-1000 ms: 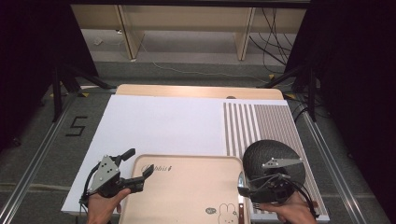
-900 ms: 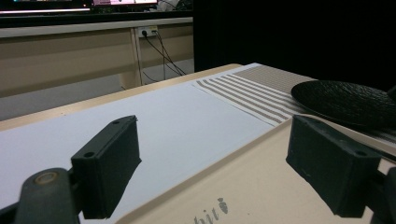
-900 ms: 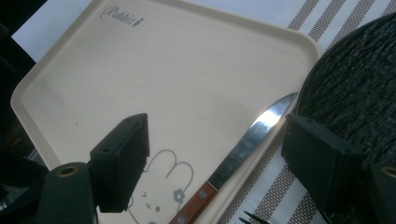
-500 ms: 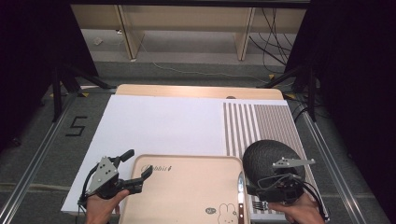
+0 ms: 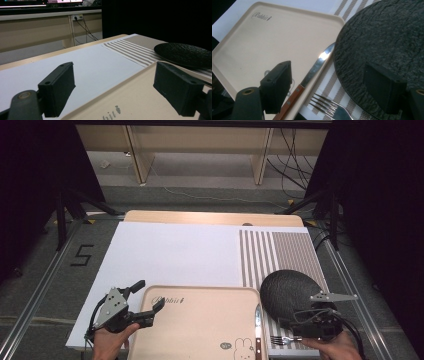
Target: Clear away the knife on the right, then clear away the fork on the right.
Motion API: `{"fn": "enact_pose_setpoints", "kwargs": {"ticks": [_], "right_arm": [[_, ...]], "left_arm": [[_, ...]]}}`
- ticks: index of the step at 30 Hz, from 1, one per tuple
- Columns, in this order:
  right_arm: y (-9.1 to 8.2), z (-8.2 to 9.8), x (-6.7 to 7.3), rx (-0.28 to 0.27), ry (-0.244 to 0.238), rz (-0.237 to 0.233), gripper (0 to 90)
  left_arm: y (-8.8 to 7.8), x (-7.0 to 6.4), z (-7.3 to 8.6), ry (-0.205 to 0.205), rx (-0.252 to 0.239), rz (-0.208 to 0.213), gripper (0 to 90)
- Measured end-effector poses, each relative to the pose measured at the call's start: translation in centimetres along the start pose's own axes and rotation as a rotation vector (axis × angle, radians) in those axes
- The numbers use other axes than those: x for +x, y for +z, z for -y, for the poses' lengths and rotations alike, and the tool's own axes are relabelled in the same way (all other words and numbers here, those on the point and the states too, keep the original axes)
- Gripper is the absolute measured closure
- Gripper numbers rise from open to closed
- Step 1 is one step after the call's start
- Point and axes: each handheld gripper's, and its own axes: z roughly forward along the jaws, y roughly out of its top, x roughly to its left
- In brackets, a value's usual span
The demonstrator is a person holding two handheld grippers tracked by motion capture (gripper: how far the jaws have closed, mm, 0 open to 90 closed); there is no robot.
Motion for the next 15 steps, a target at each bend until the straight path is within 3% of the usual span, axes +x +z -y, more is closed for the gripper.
{"fn": "enact_pose_setpoints", "kwargs": {"ticks": [2,3,7,8,11,12,15], "right_arm": [[-0.2,0.2,0.0,-0.004,0.033,0.006,24.4],[-0.3,0.2,-0.3,-0.007,0.010,0.013,24.4],[-0.8,0.7,-0.7,-0.012,0.023,0.016,24.4],[-0.9,0.8,-0.8,-0.014,0.043,0.036,24.4],[-1.3,0.9,-1.1,-0.021,0.026,0.031,24.4],[-1.4,1.0,-1.1,-0.025,0.053,0.032,24.4],[-1.6,1.1,-1.5,-0.034,0.028,0.028,24.4]], "left_arm": [[0.0,0.0,0.0,0.001,-0.005,0.001,16.2],[-0.1,0.0,-0.1,0.000,-0.005,-0.001,16.2],[0.0,0.0,-0.1,0.000,-0.003,0.003,16.2],[0.1,0.0,0.0,0.000,-0.012,0.008,16.2],[0.1,-0.1,-0.1,-0.003,-0.003,0.007,16.2],[0.1,-0.1,-0.1,-0.002,-0.003,0.009,16.2],[0.1,0.0,-0.1,0.000,-0.009,0.007,16.2]]}}
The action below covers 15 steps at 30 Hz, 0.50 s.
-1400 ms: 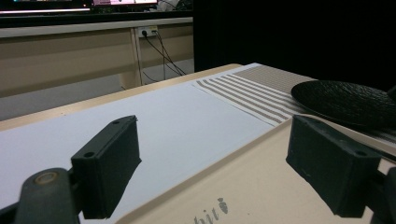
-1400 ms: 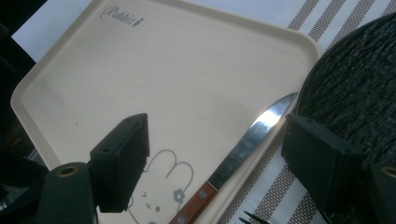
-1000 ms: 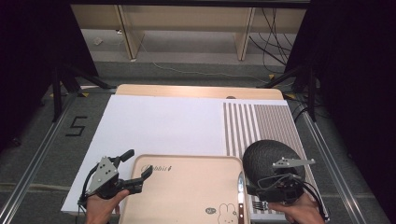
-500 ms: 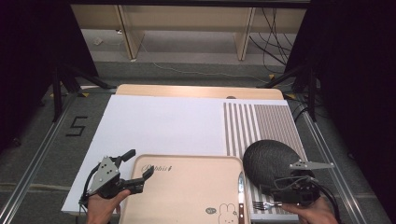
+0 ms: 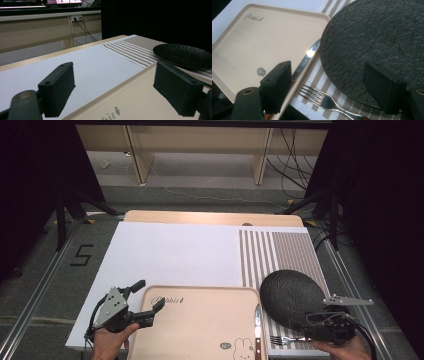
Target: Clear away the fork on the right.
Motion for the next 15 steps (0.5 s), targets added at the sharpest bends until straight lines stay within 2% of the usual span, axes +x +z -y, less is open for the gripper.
{"fn": "enact_pose_setpoints", "kwargs": {"ticks": [1,2,3,4,6,7,8,10,13,15], "right_arm": [[-0.1,0.0,-0.1,0.002,-0.002,0.008,24.4],[-0.3,0.1,0.0,0.016,0.021,0.022,24.4],[-0.5,0.0,-0.3,0.025,-0.002,0.016,24.4],[-0.5,0.1,-0.3,0.019,-0.001,0.009,24.4],[-0.6,0.2,-0.3,0.032,0.019,0.028,24.4],[-0.6,0.3,-0.6,0.022,-0.019,0.020,24.5],[-0.8,0.2,-0.6,0.054,-0.019,0.028,24.5],[-0.9,0.3,-0.7,0.077,-0.034,0.027,24.5],[-1.0,0.3,-0.9,0.090,-0.066,0.051,24.6],[-1.2,0.3,-1.0,0.099,-0.075,0.049,24.6]], "left_arm": [[0.0,0.0,0.0,0.001,0.004,-0.002,16.2],[0.0,0.0,0.0,0.000,-0.004,0.002,16.2],[0.0,0.0,0.1,-0.001,-0.005,0.003,16.2],[0.0,0.0,0.1,0.000,-0.004,0.002,16.2],[0.0,0.0,0.0,0.002,0.006,-0.003,16.2],[0.0,-0.1,0.0,0.002,0.005,-0.003,16.2],[0.0,-0.1,-0.1,0.005,0.004,-0.003,16.2],[0.0,-0.1,0.0,0.009,0.005,0.001,16.2],[-0.1,-0.1,0.0,0.007,0.006,0.005,16.2],[-0.2,-0.1,0.0,0.009,0.003,0.008,16.2]]}}
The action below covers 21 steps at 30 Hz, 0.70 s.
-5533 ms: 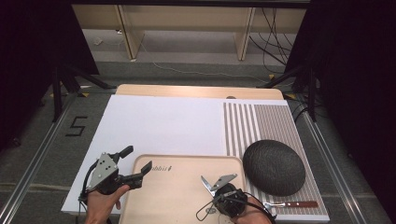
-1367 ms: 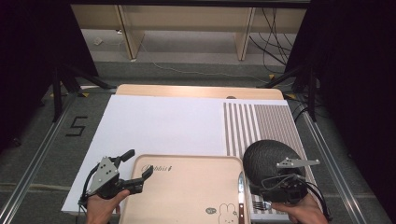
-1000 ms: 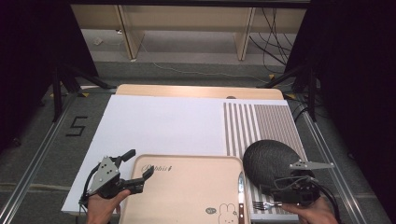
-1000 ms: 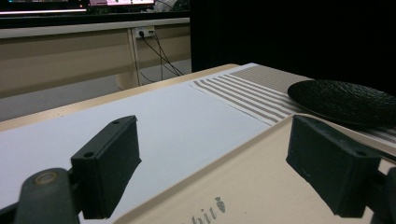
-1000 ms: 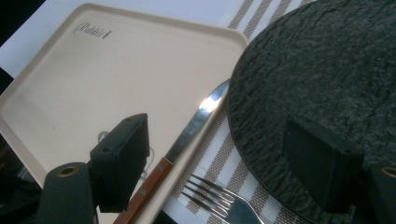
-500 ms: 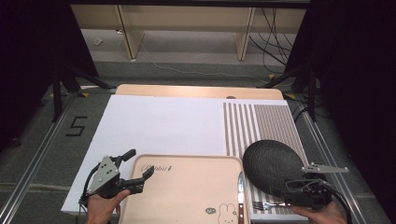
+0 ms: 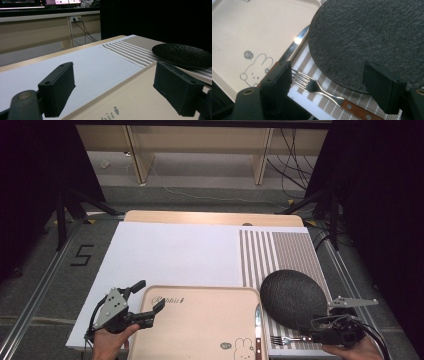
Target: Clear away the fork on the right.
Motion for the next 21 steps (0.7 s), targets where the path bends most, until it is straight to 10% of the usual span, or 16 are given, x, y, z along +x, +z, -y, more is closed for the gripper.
{"fn": "enact_pose_setpoints", "kwargs": {"ticks": [12,21], "right_arm": [[-0.6,1.1,-1.4,0.117,-0.033,0.107,28.6],[0.8,1.6,-2.5,0.231,-0.155,0.155,32.2]], "left_arm": [[0.1,-0.1,-0.1,0.009,0.001,-0.001,16.2],[0.1,-0.1,-0.1,0.012,-0.001,0.001,16.2]]}}
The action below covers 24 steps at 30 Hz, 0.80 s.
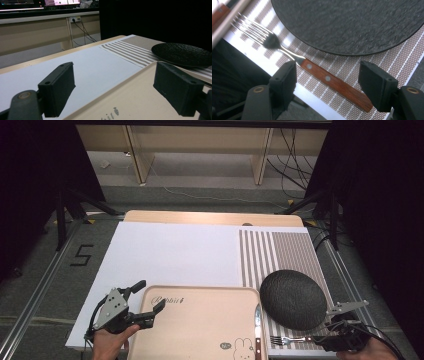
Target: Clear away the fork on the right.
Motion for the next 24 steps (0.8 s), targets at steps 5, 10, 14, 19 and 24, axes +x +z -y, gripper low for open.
{"fn": "enact_pose_setpoints", "kwargs": {"ticks": [5,10,14,19,24], "right_arm": [[0.4,-0.1,0.2,0.059,0.003,0.016,34.9],[1.0,-0.2,0.1,0.090,-0.063,0.029,36.3],[1.2,-0.2,0.2,0.113,-0.079,0.033,38.2],[1.4,-0.4,0.5,0.163,-0.089,0.034,40.3],[1.8,-0.4,0.3,0.180,-0.119,0.046,42.9]], "left_arm": [[0.1,0.0,0.1,-0.004,0.002,0.003,16.2],[0.1,0.0,0.0,-0.001,0.001,0.002,16.2],[0.1,0.0,0.0,0.001,0.003,0.004,16.2],[0.1,0.0,0.1,-0.003,0.004,0.001,16.2],[0.1,0.0,0.1,0.000,0.003,0.001,16.2]]}}
